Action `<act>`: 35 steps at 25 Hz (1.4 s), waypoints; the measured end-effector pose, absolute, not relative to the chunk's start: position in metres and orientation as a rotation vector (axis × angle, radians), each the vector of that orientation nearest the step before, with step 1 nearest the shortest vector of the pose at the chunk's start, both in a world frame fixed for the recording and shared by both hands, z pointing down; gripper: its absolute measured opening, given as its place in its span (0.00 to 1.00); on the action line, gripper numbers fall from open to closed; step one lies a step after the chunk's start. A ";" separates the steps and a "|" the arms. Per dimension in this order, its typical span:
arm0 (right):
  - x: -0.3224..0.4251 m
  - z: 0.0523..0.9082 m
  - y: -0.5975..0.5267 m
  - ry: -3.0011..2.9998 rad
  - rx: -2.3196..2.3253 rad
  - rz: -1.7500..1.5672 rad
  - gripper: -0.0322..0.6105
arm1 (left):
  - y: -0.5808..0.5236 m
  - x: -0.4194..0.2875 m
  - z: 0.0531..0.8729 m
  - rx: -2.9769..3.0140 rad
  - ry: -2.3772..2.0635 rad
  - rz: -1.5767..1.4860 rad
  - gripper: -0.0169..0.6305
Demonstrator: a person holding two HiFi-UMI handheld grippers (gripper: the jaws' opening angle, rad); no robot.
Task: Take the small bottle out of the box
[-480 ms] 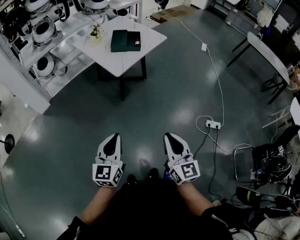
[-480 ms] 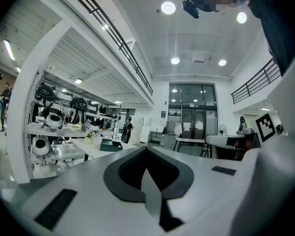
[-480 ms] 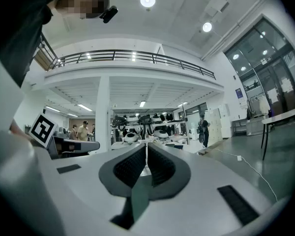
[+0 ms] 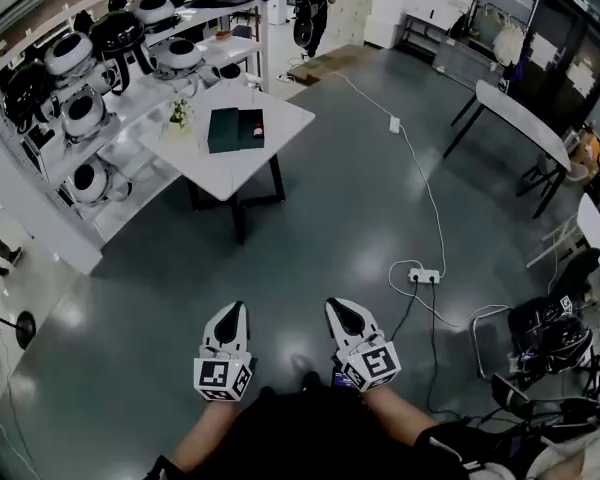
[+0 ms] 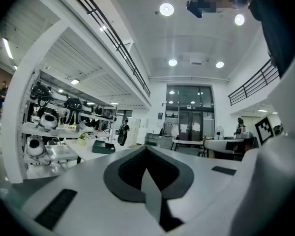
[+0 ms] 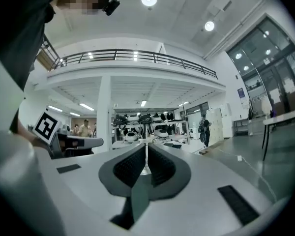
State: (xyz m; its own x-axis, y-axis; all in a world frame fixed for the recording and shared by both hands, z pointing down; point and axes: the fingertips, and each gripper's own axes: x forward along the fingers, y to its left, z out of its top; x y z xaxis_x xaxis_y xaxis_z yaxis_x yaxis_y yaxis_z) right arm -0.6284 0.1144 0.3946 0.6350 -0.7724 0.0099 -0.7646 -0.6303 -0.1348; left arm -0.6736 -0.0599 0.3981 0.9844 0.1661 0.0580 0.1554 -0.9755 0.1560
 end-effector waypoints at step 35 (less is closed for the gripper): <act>-0.542 0.410 0.162 1.327 -2.541 -0.085 0.11 | -0.028 -0.619 0.406 2.964 0.197 0.143 0.05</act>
